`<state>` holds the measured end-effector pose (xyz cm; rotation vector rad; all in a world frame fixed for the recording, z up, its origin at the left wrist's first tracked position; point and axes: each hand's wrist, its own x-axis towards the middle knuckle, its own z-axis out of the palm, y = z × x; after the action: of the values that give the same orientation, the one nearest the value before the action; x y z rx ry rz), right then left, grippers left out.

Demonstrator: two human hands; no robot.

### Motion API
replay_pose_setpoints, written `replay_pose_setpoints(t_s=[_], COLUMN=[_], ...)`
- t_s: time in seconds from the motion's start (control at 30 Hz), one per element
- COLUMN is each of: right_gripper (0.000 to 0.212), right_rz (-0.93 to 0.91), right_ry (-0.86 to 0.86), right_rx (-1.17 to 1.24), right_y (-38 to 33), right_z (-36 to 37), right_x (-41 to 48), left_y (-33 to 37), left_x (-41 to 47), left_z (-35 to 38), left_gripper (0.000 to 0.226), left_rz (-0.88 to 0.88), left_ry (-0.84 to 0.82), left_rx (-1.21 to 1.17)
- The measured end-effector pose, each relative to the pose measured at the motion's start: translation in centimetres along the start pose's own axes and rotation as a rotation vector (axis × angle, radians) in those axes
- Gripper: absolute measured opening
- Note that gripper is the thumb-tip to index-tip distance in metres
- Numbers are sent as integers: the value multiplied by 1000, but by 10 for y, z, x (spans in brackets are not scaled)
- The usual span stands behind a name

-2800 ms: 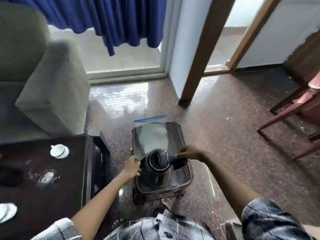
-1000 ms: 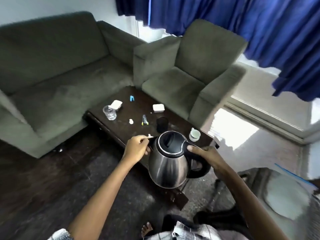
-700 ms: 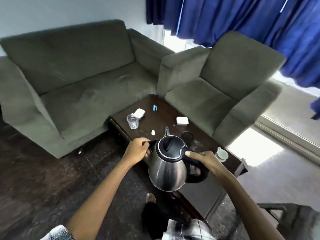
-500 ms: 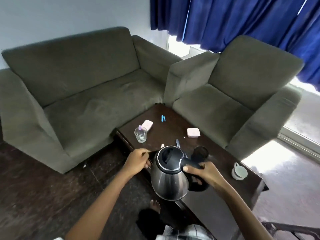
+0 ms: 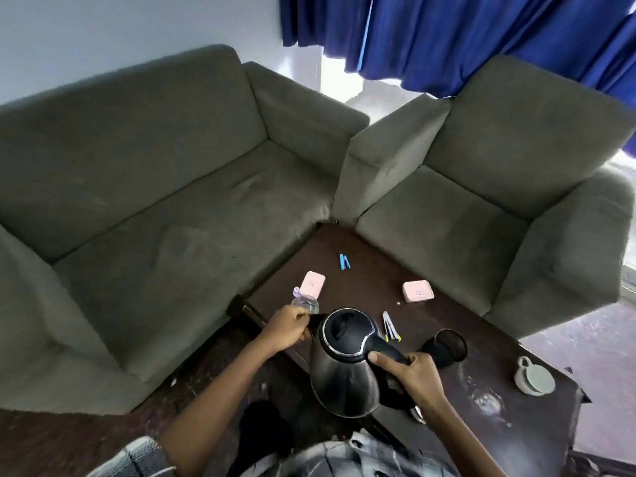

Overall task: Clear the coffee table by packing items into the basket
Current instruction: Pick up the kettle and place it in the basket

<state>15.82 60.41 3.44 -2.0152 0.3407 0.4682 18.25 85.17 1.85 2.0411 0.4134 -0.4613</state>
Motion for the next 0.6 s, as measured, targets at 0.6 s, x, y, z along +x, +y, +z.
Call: replay_pose_setpoints(t_s=[0.6], right_gripper=[76], right_rz=[238], right_ry=[332], right_rx=[-180], right_y=[-65], right_z=[112], right_x=[23], left_y=[-66], left_x=[134], left_z=[-82], left_gripper=[20], left_rz=[-155], left_ry=[-352], left_rx=[21])
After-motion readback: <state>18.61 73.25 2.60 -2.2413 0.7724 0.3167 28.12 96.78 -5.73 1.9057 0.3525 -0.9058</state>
